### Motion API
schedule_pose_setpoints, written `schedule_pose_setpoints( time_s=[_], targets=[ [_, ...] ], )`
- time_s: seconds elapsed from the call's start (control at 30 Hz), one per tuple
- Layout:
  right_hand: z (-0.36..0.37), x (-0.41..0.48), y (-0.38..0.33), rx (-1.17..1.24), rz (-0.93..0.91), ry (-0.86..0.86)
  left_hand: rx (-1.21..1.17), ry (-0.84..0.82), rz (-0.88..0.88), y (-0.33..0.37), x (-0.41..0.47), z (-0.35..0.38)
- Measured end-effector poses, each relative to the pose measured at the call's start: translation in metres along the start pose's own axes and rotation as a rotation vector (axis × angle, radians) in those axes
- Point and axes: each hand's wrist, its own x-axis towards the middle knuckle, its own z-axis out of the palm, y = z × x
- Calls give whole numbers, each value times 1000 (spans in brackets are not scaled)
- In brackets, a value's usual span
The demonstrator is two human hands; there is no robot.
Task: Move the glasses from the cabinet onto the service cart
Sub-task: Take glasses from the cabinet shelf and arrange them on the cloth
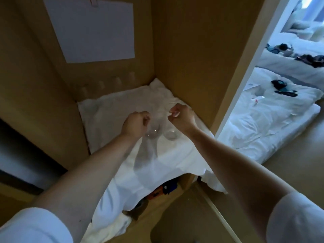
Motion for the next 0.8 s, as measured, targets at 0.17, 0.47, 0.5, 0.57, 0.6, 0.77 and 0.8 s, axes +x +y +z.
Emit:
schedule_pose_setpoints(
  time_s=[0.17,0.47,0.5,0.57,0.6,0.77,0.8],
  targets=[
    [17,65,-9,-15,-134,-120,-98,24,-146,-10,39,-9],
    [47,140,-10,63,-381,-371,118,46,-270,-39,78,-25],
    [51,144,-13,43,-384,-414,165,16,-272,-45,78,-26],
    [60,149,-17,78,-389,-408,209,-11,-291,-59,72,-29],
    [64,148,-19,130,-374,-390,208,13,-291,-67,69,-29],
    [82,161,-10,193,-416,-348,103,226,-304,-82,63,-6],
    [79,163,-9,237,-367,-364,88,293,-300,-81,61,2]
  ],
)
